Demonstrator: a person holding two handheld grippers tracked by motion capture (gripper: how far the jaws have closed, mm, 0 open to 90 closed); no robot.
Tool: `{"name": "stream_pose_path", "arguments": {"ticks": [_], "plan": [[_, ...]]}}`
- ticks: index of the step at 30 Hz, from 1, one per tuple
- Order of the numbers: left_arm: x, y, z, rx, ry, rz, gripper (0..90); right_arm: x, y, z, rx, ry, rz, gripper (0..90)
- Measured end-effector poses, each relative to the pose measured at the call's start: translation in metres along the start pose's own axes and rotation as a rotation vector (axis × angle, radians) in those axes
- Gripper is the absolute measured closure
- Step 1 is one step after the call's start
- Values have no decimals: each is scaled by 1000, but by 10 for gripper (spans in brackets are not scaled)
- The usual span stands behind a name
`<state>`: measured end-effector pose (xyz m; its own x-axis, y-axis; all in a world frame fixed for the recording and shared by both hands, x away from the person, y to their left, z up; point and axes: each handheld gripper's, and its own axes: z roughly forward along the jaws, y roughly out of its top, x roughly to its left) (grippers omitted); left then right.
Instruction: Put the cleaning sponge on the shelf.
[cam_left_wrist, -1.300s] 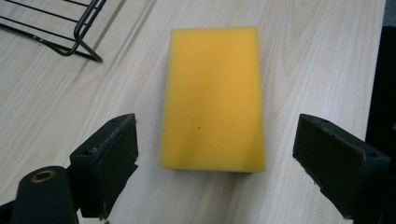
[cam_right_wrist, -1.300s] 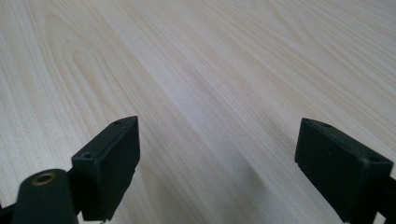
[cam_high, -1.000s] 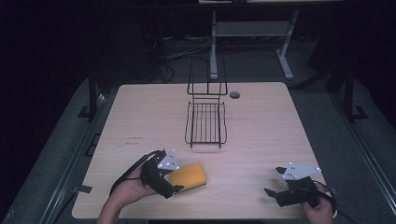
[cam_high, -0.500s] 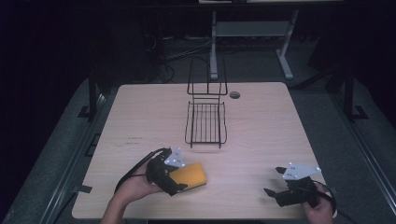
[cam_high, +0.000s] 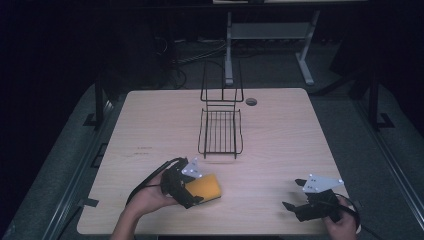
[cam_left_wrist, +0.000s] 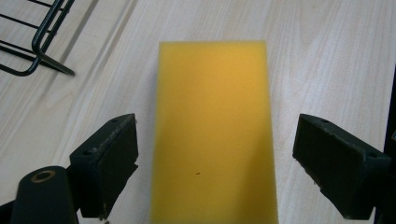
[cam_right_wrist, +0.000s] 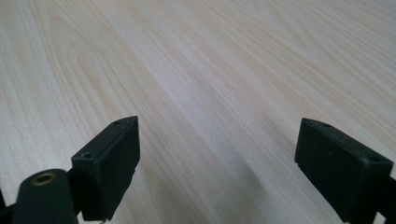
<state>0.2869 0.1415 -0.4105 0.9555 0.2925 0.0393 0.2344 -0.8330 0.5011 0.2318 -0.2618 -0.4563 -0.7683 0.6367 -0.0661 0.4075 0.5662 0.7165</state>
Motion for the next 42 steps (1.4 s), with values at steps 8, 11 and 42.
{"name": "stream_pose_path", "arguments": {"ticks": [8,11,42], "plan": [[0,3,6,22,-2,1,135,0,0,0,-1,0,0,138],[1,3,8,28,-1,-5,135,0,0,0,-1,0,0,138],[3,6,30,109,-22,-8,135,1,1,0,1,-1,-4,138]]}}
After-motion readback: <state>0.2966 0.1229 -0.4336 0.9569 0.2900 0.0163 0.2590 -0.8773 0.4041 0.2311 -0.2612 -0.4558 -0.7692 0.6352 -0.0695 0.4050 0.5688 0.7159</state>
